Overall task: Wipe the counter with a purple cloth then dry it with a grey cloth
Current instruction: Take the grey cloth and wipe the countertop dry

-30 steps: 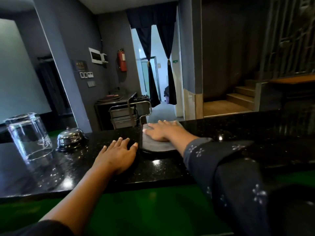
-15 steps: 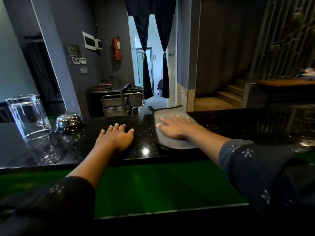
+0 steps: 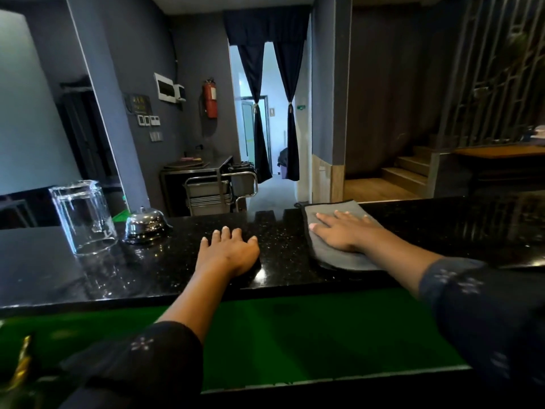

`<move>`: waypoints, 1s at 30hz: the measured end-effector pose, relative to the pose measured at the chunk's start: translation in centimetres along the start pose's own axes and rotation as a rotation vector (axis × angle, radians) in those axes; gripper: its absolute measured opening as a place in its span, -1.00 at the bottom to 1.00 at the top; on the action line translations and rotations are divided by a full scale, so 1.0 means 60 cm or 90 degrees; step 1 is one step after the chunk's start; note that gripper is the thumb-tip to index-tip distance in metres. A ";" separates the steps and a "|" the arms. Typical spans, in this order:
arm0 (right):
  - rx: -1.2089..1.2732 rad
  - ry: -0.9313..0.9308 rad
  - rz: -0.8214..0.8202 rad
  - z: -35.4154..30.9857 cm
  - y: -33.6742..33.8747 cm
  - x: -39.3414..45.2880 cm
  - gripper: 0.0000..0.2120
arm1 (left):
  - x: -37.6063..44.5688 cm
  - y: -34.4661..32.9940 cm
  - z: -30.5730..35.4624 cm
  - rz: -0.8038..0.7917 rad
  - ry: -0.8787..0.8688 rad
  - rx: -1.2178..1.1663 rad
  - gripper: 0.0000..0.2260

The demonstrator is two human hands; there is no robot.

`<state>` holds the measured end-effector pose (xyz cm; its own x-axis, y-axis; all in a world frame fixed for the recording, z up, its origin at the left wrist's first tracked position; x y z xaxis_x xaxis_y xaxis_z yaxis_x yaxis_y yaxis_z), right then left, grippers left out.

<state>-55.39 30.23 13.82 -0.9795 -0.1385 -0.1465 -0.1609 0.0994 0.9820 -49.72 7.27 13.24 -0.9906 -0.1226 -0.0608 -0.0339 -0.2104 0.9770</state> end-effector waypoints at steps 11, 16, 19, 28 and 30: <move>-0.012 0.103 -0.022 0.028 -0.023 -0.119 -0.44 | 0.008 -0.004 -0.006 -0.006 -0.013 0.014 -0.43; -0.007 0.022 -0.004 0.110 -0.009 -0.124 -0.43 | 0.005 -0.003 -0.004 -0.005 -0.018 0.016 -0.43; -0.002 0.004 0.002 0.114 0.003 -0.070 -0.40 | -0.004 0.001 0.007 -0.001 -0.011 -0.001 -0.44; -0.001 0.055 -0.022 0.101 -0.008 -0.070 -0.37 | -0.044 0.027 0.108 0.092 -0.051 0.079 -0.48; -0.013 0.100 -0.023 0.113 -0.013 -0.098 -0.39 | -0.041 0.012 0.152 0.049 -0.077 0.037 -0.46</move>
<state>-50.32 37.67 13.10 -0.9417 -0.2940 -0.1635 -0.1924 0.0720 0.9787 -48.55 16.27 15.96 -0.9992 -0.0186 0.0367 0.0391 -0.1482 0.9882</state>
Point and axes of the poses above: each hand's wrist, its own x-axis towards the middle knuckle, its own y-axis out of the back of the hand, z = x × y, the point moved 6 cm from there along x, towards the middle knuckle, and after that the axes turned 6 degrees about -z, right-handed, at the moved point
